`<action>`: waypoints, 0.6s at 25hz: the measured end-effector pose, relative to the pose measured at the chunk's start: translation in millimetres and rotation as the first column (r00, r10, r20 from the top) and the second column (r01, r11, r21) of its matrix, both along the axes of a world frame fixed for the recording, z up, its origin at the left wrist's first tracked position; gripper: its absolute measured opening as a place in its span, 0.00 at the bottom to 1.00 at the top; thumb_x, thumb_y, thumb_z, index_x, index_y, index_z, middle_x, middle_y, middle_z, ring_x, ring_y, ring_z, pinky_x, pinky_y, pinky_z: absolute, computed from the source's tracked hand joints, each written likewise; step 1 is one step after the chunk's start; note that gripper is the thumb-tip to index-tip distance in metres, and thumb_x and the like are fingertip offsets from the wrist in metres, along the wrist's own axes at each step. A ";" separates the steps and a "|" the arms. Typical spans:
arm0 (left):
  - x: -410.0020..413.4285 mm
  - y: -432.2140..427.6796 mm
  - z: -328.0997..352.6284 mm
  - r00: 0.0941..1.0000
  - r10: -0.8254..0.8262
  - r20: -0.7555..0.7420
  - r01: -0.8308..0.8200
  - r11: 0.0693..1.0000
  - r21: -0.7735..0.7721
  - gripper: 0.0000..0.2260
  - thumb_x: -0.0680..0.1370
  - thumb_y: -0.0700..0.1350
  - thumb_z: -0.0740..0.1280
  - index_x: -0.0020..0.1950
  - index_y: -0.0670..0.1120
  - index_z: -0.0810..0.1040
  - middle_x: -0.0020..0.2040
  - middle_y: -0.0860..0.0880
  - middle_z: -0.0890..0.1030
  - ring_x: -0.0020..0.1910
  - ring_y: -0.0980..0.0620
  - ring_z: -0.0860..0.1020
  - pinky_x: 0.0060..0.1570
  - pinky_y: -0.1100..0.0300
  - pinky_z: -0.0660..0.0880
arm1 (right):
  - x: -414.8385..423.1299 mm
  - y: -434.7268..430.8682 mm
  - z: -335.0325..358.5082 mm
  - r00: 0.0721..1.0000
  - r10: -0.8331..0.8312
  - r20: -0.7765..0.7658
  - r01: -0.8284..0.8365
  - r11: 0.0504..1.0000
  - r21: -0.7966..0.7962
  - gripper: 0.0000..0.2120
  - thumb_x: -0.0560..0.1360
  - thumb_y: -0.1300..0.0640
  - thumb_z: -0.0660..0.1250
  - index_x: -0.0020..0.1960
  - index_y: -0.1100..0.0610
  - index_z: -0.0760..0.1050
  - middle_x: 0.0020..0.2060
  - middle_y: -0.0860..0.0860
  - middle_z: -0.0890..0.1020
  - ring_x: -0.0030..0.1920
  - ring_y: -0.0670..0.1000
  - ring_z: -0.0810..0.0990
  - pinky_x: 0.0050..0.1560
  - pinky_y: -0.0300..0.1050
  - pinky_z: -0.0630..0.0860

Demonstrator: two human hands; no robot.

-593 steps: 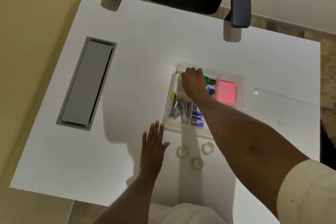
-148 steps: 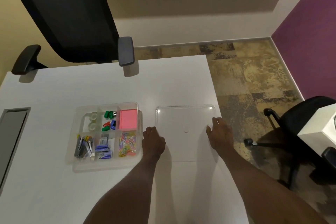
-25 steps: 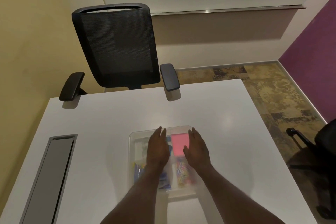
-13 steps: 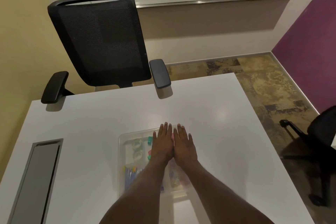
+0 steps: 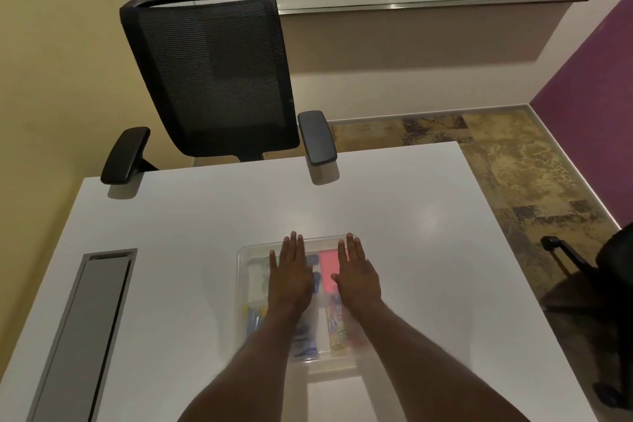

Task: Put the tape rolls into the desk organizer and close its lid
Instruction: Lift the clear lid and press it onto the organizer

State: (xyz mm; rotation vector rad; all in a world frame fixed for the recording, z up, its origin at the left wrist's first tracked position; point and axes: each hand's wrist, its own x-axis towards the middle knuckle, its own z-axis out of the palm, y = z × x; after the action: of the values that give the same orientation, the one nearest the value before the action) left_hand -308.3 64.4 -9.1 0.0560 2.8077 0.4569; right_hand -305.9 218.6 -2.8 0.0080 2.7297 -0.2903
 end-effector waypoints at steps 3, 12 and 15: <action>7.7 -50.7 -7.5 0.995 0.103 0.011 -0.102 0.993 -0.058 0.29 0.87 0.51 0.51 0.85 0.44 0.43 0.86 0.47 0.43 0.85 0.49 0.42 0.83 0.45 0.40 | 1.6 2.1 -1.5 1.000 0.024 -0.016 -0.024 0.999 0.023 0.39 0.83 0.44 0.61 0.83 0.55 0.40 0.82 0.55 0.41 0.83 0.56 0.43 0.79 0.52 0.63; -3.0 -80.3 -4.6 0.969 0.233 0.082 -0.239 0.968 0.077 0.32 0.86 0.54 0.55 0.85 0.43 0.46 0.86 0.46 0.47 0.85 0.48 0.47 0.82 0.54 0.45 | 1.2 2.8 0.9 1.000 0.023 -0.016 -0.022 0.999 0.047 0.39 0.83 0.43 0.60 0.83 0.54 0.41 0.82 0.52 0.40 0.82 0.53 0.41 0.76 0.50 0.68; -17.2 -98.5 7.5 0.982 0.148 0.117 -0.154 0.987 0.051 0.28 0.87 0.52 0.53 0.84 0.42 0.51 0.85 0.45 0.52 0.85 0.49 0.51 0.84 0.52 0.46 | 5.9 0.1 2.8 0.999 0.029 -0.024 -0.027 0.997 0.069 0.39 0.83 0.43 0.61 0.83 0.55 0.41 0.83 0.53 0.41 0.83 0.53 0.43 0.72 0.48 0.71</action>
State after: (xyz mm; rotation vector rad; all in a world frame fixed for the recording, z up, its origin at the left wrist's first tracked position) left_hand -325.5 -34.1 -1.7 -0.1666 2.6973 0.5614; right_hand -300.0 218.7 -0.1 -0.0143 2.7605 -0.1893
